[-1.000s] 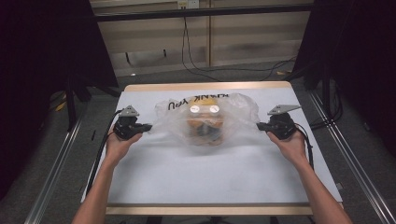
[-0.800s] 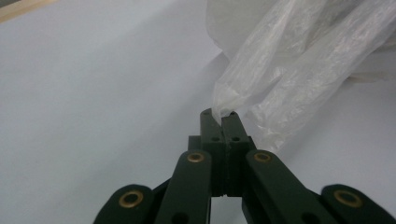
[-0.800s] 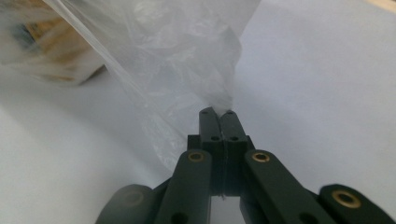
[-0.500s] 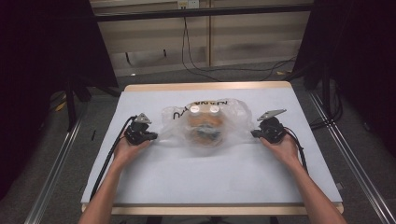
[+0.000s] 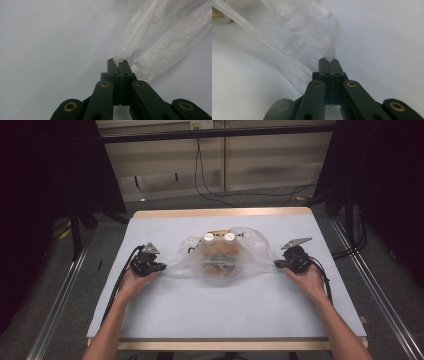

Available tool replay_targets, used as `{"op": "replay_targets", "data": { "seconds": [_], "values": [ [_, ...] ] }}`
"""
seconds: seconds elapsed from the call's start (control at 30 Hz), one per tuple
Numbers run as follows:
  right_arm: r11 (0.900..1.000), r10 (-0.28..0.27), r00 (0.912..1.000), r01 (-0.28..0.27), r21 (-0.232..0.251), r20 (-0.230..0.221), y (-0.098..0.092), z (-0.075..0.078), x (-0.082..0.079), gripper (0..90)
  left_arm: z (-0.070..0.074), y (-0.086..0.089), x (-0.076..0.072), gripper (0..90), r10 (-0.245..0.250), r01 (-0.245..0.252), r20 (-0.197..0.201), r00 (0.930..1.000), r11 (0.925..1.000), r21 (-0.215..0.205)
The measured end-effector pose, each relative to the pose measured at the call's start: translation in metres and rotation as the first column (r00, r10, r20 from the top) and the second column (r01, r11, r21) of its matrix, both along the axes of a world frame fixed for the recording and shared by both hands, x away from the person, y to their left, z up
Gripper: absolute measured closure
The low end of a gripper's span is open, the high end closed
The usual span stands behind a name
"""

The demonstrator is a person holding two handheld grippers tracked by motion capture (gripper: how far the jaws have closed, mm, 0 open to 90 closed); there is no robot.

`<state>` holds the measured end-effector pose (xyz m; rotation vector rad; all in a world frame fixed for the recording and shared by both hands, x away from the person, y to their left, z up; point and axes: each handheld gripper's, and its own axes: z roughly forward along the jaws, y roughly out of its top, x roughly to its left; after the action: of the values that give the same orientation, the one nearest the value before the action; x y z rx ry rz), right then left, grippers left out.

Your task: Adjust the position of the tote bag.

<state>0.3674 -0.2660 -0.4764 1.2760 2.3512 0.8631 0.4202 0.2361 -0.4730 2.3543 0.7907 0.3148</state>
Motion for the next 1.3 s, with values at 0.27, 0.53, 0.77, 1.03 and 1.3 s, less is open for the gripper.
{"op": "replay_targets", "data": {
  "seconds": [0.27, 0.53, 0.77, 1.03, 1.3],
  "values": [
    [1.0, -0.019, 0.9998, 0.019, -0.006, 0.006, -0.015, -0.001, -0.006, 90.0, 0.001, 0.003, -0.003, 90.0, -0.003, 0.003, 0.008, 1.0, 0.9997, 0.023],
    [1.0, 0.014, 0.9998, -0.014, 0.014, 0.012, -0.018, -0.002, -0.013, 90.0, 0.002, 0.007, -0.007, 90.0, -0.029, 0.029, -0.001, 0.9996, 0.9992, 0.026],
    [0.995, 0.031, 0.9977, -0.036, 0.092, 0.06, -0.02, 0.001, -0.017, 84.2, 0.003, 0.01, -0.009, 79.4, -0.01, 0.01, 0.006, 0.9999, 0.996, -0.089],
    [0.979, 0.035, 0.9897, -0.062, 0.195, 0.139, -0.019, 0.02, -0.031, 60.5, 0.019, 0.021, -0.015, 59.5, 0.013, -0.004, 0.037, 0.9992, 0.9743, -0.225],
    [0.971, 0.041, 0.9773, -0.089, 0.224, 0.208, -0.014, 0.04, -0.044, 47.1, 0.042, 0.034, -0.029, 44.0, 0.038, -0.003, 0.107, 0.9936, 0.9512, -0.308]
  ]
}}
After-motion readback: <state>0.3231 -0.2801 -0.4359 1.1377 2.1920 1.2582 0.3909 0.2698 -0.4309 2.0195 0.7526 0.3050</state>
